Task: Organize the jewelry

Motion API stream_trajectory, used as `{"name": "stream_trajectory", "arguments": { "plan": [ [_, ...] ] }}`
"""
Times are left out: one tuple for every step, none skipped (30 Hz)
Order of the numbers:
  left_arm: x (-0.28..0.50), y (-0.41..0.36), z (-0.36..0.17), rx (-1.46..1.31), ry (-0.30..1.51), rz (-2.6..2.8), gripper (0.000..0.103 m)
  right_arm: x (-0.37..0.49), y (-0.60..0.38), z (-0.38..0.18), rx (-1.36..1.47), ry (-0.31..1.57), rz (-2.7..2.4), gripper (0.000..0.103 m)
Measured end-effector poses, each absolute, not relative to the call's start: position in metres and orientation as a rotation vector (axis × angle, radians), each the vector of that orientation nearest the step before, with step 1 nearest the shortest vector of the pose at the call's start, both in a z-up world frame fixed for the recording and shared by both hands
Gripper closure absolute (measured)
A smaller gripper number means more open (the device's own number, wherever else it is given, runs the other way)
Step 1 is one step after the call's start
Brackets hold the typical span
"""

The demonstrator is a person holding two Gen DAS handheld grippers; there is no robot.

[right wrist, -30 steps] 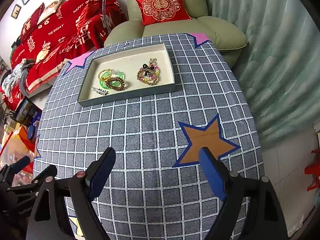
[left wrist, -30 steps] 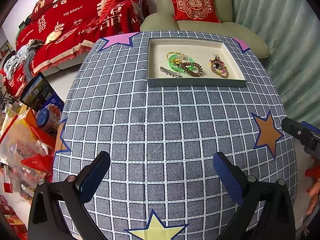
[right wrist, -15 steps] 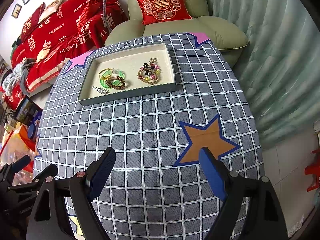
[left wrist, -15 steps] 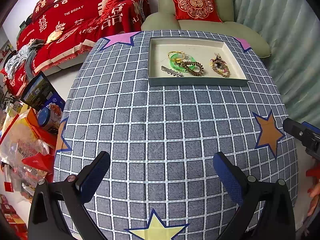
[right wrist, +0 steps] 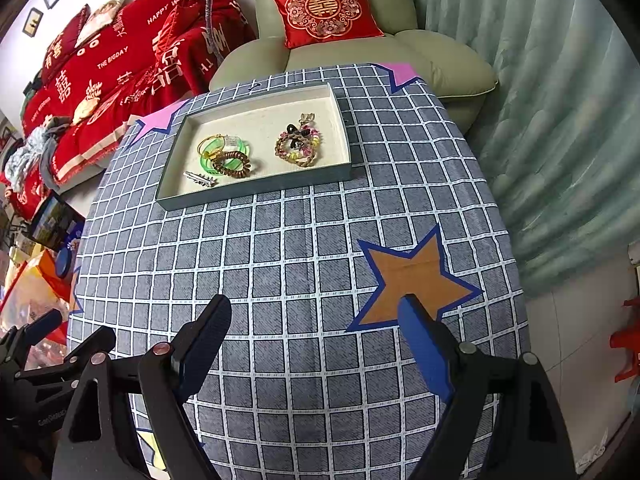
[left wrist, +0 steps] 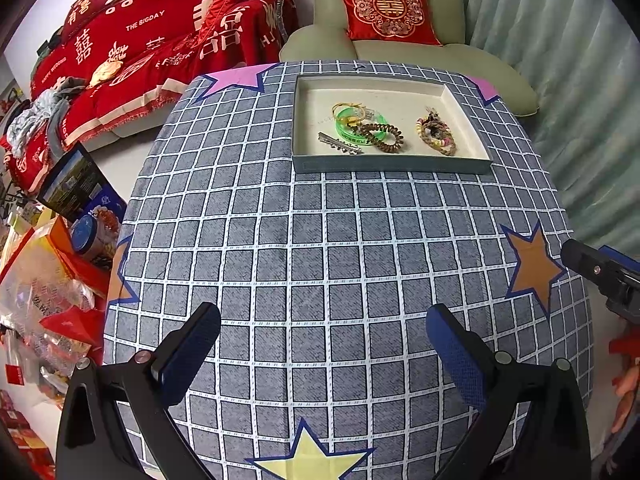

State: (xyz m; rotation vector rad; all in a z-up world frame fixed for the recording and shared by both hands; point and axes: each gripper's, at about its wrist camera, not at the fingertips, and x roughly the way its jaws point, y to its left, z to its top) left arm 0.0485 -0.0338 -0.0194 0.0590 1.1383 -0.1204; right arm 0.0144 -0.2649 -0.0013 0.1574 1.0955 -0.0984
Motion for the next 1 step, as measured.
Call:
{"name": "stream_trajectory", "arguments": {
  "plan": [
    [0.0489,-0.0345,-0.0193,0.058,1.139,-0.120,0.000,0.0136,-0.2648,-0.0012,0.157,1.095,-0.098,0.016]
  ]
}}
